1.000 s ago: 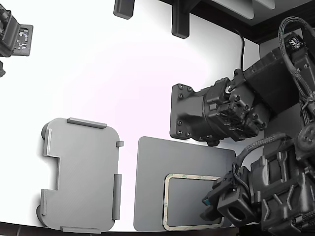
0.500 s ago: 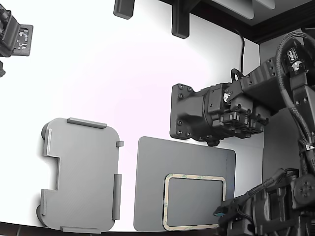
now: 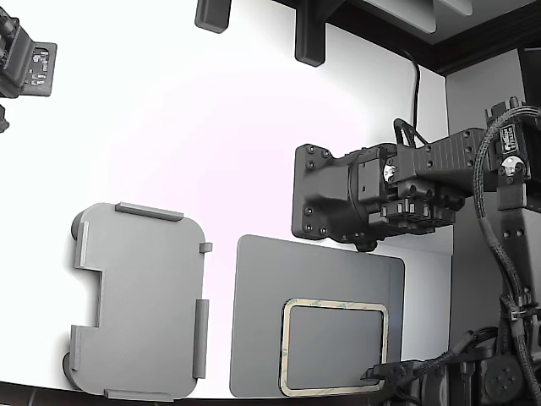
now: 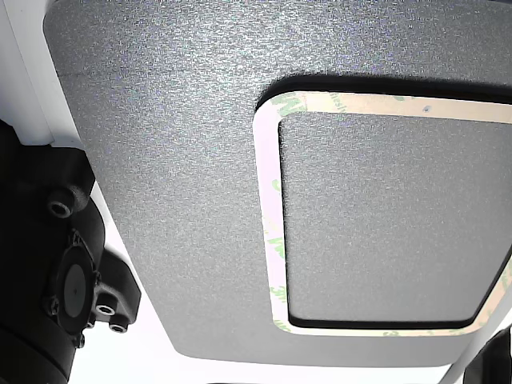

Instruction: Grab top frame and put it into gray box.

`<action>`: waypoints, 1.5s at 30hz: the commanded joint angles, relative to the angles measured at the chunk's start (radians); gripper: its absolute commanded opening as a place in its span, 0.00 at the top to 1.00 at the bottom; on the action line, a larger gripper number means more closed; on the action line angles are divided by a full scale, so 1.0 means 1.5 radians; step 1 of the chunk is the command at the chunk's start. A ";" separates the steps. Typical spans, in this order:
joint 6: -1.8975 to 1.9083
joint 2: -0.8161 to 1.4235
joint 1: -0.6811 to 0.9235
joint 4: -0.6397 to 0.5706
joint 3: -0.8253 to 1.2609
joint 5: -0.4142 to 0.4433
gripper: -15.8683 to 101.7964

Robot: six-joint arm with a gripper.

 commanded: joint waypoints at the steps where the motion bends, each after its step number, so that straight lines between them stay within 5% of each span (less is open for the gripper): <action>1: 0.002 -0.003 0.003 -0.004 -0.024 -0.008 0.04; 3: 0.016 -0.012 0.014 -0.011 -0.025 -0.006 0.12; 8: 0.006 -0.032 0.033 -0.026 -0.024 -0.019 0.02; 20: -0.026 -0.097 0.047 0.006 -0.091 -0.034 0.02; 31: -0.010 -0.124 0.046 -0.016 -0.083 -0.042 0.17; 45: -0.026 -0.141 0.054 -0.018 -0.082 -0.042 0.23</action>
